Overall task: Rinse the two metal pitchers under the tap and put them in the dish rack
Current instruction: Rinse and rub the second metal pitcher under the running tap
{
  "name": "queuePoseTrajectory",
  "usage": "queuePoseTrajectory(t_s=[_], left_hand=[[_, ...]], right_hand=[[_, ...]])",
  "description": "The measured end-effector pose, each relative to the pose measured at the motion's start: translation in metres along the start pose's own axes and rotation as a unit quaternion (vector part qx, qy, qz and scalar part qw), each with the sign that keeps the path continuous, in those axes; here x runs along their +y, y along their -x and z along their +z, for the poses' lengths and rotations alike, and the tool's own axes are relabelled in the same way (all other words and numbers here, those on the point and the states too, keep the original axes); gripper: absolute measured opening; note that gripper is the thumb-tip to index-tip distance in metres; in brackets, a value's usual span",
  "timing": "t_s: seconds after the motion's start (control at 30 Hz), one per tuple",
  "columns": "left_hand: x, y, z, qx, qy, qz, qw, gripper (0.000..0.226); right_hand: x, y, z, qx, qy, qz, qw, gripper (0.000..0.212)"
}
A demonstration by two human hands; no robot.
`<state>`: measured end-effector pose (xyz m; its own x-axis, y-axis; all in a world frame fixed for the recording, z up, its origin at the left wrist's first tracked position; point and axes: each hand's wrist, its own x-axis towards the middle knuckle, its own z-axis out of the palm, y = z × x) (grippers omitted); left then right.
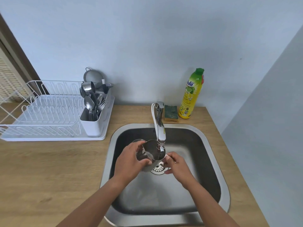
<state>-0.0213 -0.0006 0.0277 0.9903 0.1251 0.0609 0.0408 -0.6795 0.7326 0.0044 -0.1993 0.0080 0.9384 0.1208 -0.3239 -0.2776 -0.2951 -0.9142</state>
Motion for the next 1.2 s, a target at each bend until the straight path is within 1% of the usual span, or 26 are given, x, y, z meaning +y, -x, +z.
queuePoseTrajectory(t_s=[0.1,0.2,0.33,0.43,0.53,0.63,0.73,0.8,0.87,0.93,0.97,1.07,1.13,1.2], left_hand=[[-0.003,0.005,0.001,-0.007,0.001,-0.025,1.0,0.073],[-0.005,0.009,0.005,-0.037,0.025,-0.06,0.997,0.069],[-0.005,0.015,0.017,-0.081,0.086,-0.108,0.987,0.043],[-0.005,0.015,0.029,-0.1,0.127,-0.133,0.978,0.049],[0.0,0.012,0.038,-0.105,0.138,-0.132,0.976,0.057],[0.007,0.006,0.041,-0.083,0.127,-0.105,0.983,0.058],[0.01,0.0,0.034,-0.049,0.088,-0.074,0.992,0.071],[0.008,-0.001,0.026,-0.038,0.061,-0.049,0.996,0.073],[0.005,0.0,0.019,-0.04,0.046,-0.04,0.997,0.073],[-0.002,0.003,0.017,-0.055,0.042,-0.046,0.997,0.074],[-0.004,0.006,0.018,-0.063,0.042,-0.056,0.996,0.074],[-0.007,0.016,0.029,-0.091,0.074,-0.099,0.988,0.072],[-0.002,0.02,0.038,-0.094,0.093,-0.112,0.985,0.066],[0.004,0.018,0.045,-0.086,0.105,-0.107,0.985,0.063]], right_hand=[[-0.001,0.003,-0.001,-0.024,0.024,0.016,0.999,0.021],[-0.001,0.008,-0.01,-0.038,0.07,0.033,0.996,0.021],[-0.007,0.012,-0.031,-0.038,0.182,0.031,0.982,0.021],[-0.013,0.014,-0.046,-0.025,0.249,0.003,0.968,0.019],[-0.017,0.013,-0.054,0.0,0.288,-0.02,0.957,0.021],[-0.018,0.013,-0.053,0.02,0.274,-0.03,0.961,0.018],[-0.014,0.011,-0.043,0.045,0.229,-0.041,0.972,0.017],[-0.011,0.009,-0.034,0.046,0.186,-0.047,0.98,0.015],[-0.008,0.008,-0.027,0.03,0.133,-0.039,0.99,0.017],[-0.006,0.009,-0.025,0.004,0.098,-0.013,0.995,0.019],[-0.005,0.01,-0.027,-0.01,0.097,0.0,0.995,0.02],[-0.004,0.014,-0.04,-0.041,0.134,0.039,0.989,0.019],[-0.003,0.015,-0.05,-0.032,0.145,0.055,0.987,0.018],[-0.001,0.014,-0.053,-0.002,0.142,0.048,0.989,0.018]])
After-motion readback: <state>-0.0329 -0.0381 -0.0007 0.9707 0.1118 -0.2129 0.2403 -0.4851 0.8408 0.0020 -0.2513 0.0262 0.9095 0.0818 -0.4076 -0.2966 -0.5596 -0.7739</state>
